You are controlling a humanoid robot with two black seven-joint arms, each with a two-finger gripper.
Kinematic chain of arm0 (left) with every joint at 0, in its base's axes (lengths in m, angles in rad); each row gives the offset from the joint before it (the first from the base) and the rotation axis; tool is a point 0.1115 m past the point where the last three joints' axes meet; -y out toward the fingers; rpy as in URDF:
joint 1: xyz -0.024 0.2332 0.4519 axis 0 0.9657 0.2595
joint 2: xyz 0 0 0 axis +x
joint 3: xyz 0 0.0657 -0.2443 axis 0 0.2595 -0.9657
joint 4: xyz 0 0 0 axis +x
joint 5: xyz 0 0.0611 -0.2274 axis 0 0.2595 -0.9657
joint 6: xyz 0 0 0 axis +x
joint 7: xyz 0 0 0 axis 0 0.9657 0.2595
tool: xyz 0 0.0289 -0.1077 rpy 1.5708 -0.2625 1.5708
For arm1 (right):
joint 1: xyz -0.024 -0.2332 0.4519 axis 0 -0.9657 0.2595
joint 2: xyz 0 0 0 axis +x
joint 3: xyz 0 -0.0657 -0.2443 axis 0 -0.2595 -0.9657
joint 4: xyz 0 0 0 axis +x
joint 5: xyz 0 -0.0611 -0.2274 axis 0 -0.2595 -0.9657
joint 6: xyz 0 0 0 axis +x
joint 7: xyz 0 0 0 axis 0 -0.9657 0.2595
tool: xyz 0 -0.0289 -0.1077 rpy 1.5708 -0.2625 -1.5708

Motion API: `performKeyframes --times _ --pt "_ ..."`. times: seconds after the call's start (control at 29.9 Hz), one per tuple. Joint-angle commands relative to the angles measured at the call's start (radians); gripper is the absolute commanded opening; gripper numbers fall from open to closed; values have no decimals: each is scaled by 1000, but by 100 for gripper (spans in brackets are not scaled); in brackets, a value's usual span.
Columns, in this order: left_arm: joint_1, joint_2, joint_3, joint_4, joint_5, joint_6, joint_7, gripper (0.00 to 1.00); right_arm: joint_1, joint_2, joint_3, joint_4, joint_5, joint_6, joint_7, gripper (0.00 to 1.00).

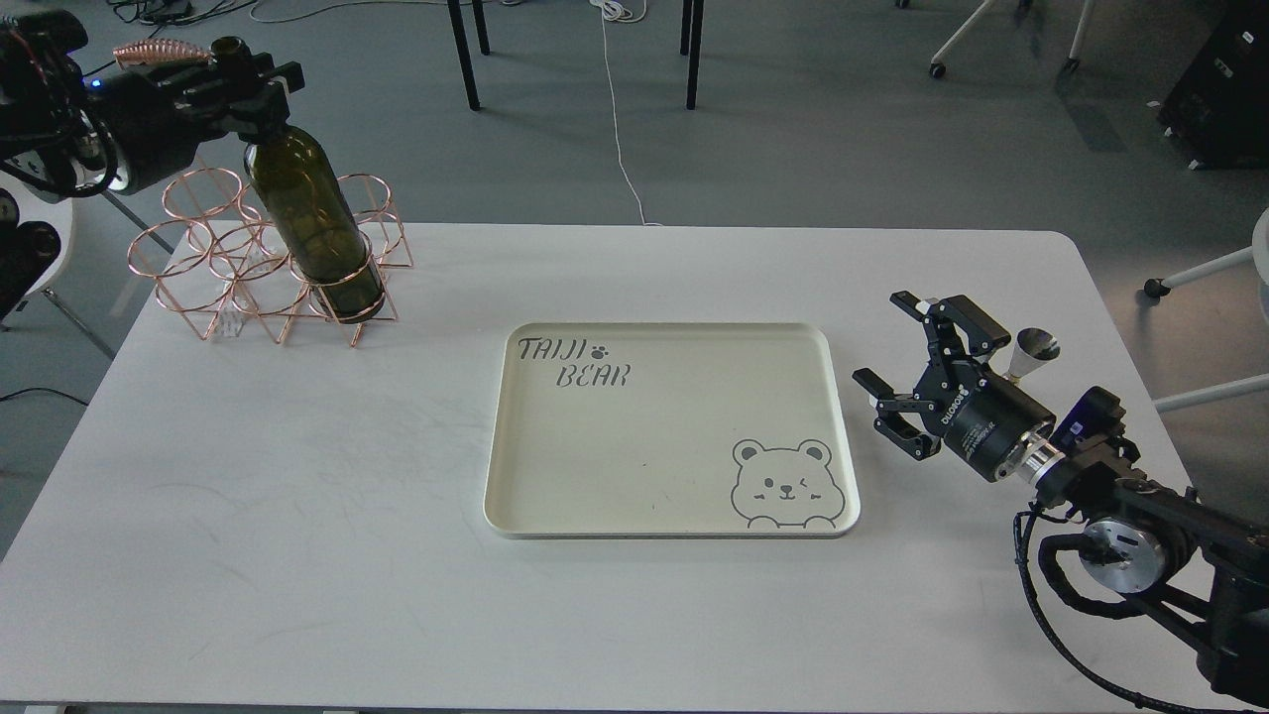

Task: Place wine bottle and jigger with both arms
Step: 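Release the bottle and withdraw the left gripper upward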

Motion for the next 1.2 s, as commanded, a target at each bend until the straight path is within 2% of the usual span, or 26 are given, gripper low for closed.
performKeyframes --times 0.0,0.1,0.2,0.23,0.33,0.43,0.63,0.84,0.9,0.97,1.04,1.17 --pt "0 -4 2 1 0 1 0 45 0 1 1 -1 0 0 0 98" --pt "0 -6 -1 3 0 1 0 49 0 3 9 -1 0 0 0 98" --pt "-2 -10 -2 3 -1 1 0 59 -1 3 11 -1 0 0 1 98" --pt "-2 -10 -4 3 -1 1 0 63 0 3 11 -1 0 0 0 98" --pt "-6 -4 -12 0 -16 10 0 84 0 3 11 -1 0 0 0 98" --pt "-23 5 -27 -10 -53 17 0 94 0 1 12 -1 0 0 0 98" --pt "-157 56 -29 -88 -133 10 0 98 -1 5 40 -1 0 -3 0 98" --pt "-154 103 -35 -406 -461 18 0 98 0 67 78 -3 0 -92 1 98" --pt "-100 91 -33 -496 -593 29 0 98 -1 81 110 -4 2 -95 1 98" --pt "8 47 -39 -560 -699 62 0 98 -3 95 141 -4 2 -95 0 98" --pt "104 5 -62 -599 -753 89 0 98 -5 107 164 -4 3 -97 -2 98" --pt "370 -128 -185 -620 -776 84 0 98 -3 127 210 -29 2 -95 -11 98"
